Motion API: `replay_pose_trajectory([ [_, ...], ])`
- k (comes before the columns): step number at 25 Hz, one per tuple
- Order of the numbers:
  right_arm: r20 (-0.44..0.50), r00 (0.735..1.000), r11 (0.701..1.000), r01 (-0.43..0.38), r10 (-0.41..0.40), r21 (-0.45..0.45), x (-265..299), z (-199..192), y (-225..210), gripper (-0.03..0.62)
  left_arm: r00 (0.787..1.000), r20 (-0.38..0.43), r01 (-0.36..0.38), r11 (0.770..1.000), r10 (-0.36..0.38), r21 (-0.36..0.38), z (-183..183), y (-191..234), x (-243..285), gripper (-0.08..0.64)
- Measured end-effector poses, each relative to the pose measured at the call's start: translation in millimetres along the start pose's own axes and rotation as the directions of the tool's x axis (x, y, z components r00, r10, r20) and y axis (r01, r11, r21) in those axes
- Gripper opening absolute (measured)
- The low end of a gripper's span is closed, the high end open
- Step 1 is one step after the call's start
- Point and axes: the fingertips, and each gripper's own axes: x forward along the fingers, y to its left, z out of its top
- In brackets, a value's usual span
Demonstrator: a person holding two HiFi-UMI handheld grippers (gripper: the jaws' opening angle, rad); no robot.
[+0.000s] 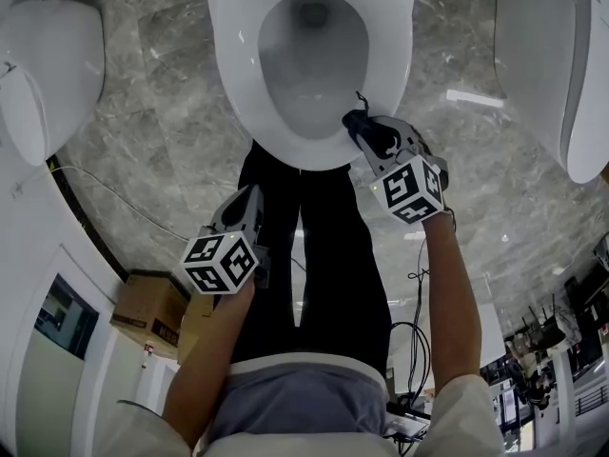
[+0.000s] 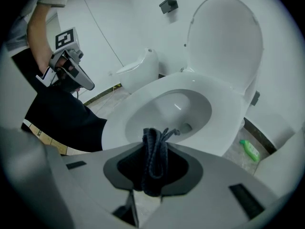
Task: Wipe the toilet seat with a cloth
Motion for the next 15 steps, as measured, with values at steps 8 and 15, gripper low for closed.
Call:
replay_pose_trajectory([
  [8, -0.024, 0.998, 0.999, 0.05, -0.05, 0.004, -1, 5, -31, 0.078, 1.0, -0.006, 0.004, 1.0, -0.004, 0.01, 8, 6, 0, 0.009],
  [15, -0.049, 0.995, 0.996, 0.085, -0.085, -0.001, -3, 11, -59, 0.078, 1.0, 0.001, 0.003, 1.0, -0.003, -0.025, 25, 14, -4, 0.009],
])
